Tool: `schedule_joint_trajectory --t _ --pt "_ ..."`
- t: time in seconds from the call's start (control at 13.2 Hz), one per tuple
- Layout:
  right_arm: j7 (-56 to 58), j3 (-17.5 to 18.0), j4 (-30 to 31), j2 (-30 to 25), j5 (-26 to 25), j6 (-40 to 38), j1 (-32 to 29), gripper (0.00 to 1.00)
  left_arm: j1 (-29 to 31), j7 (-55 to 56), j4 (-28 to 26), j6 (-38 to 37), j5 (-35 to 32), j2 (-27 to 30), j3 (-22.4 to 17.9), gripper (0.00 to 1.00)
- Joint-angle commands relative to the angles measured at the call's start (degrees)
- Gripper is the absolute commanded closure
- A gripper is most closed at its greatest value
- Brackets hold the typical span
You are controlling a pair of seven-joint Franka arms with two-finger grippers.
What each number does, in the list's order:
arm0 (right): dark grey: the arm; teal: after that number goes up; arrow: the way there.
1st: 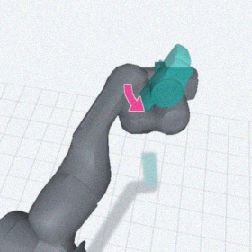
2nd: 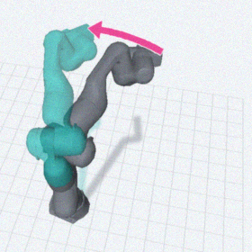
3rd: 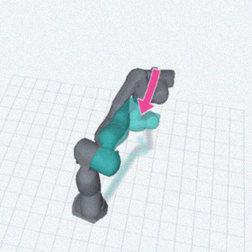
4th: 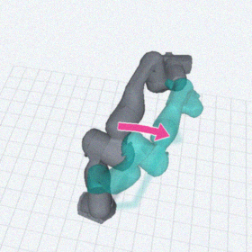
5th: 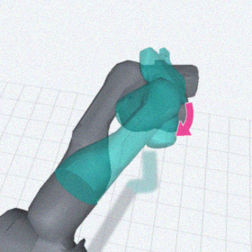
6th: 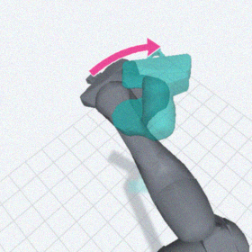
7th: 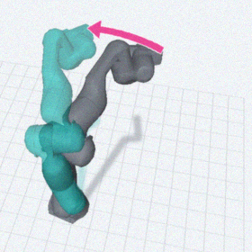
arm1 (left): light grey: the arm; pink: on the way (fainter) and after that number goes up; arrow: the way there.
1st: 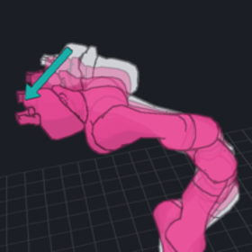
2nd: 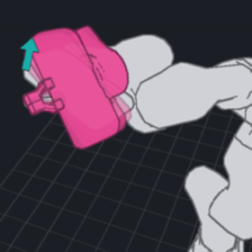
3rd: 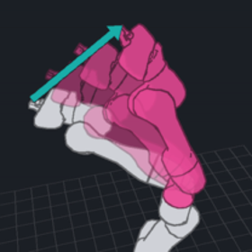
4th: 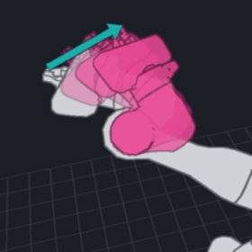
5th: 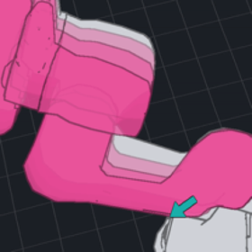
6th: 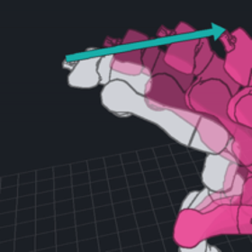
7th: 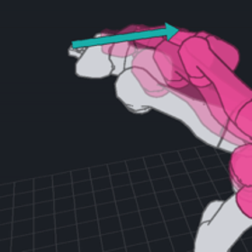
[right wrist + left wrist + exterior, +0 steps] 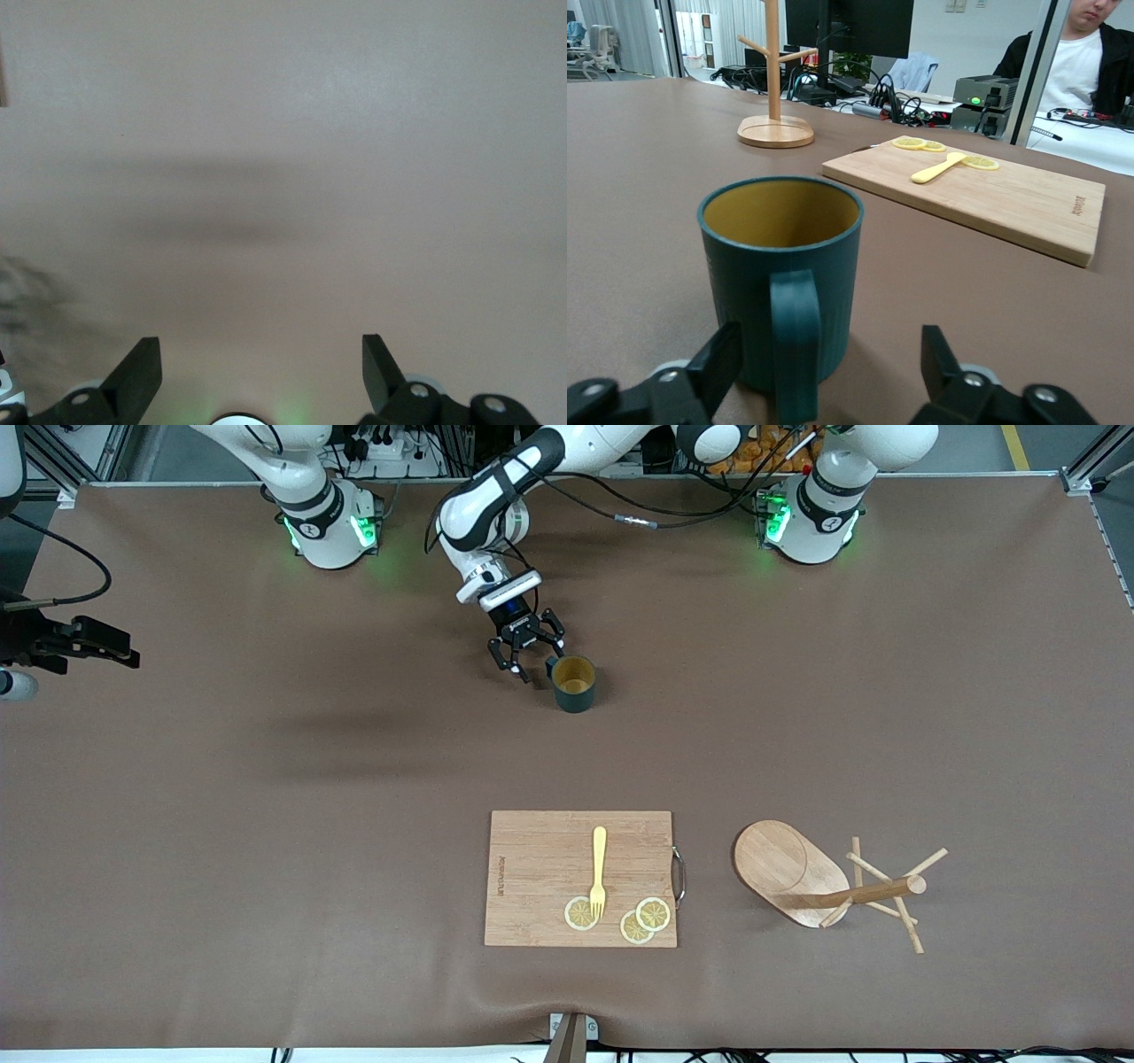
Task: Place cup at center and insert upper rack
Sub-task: 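Close the left gripper on the teal mug handle, then lift the teal mug off the table with the left gripper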
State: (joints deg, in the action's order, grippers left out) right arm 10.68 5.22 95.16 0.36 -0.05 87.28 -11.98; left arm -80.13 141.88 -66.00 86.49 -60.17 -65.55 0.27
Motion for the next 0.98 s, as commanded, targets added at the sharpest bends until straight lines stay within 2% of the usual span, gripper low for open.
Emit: schedule_joint_trajectory --t 0.0,0.23,0.61,0.91 --pt "0.05 0.40 0.91 -0.98 -0.48 0.53 -0.24 0.00 0.32 0.77 2.28 -0.97 1.63 -1.25 -0.53 0.19" --pt "0.05 0.49 0.91 -1.07 -0.48 1.05 -0.24 0.00 1.20 1.12 2.28 -0.89 2.77 -1.25 -0.88 0.43" --pt "-1.18 0.49 0.91 -1.33 -0.39 3.25 0.99 0.00 1.73 1.12 2.28 -0.45 2.78 -1.25 -0.97 0.53" --pt "-1.71 0.58 0.91 -1.33 -0.39 3.16 1.43 0.00 1.73 1.99 2.10 -0.45 3.57 -1.16 -0.97 0.84"
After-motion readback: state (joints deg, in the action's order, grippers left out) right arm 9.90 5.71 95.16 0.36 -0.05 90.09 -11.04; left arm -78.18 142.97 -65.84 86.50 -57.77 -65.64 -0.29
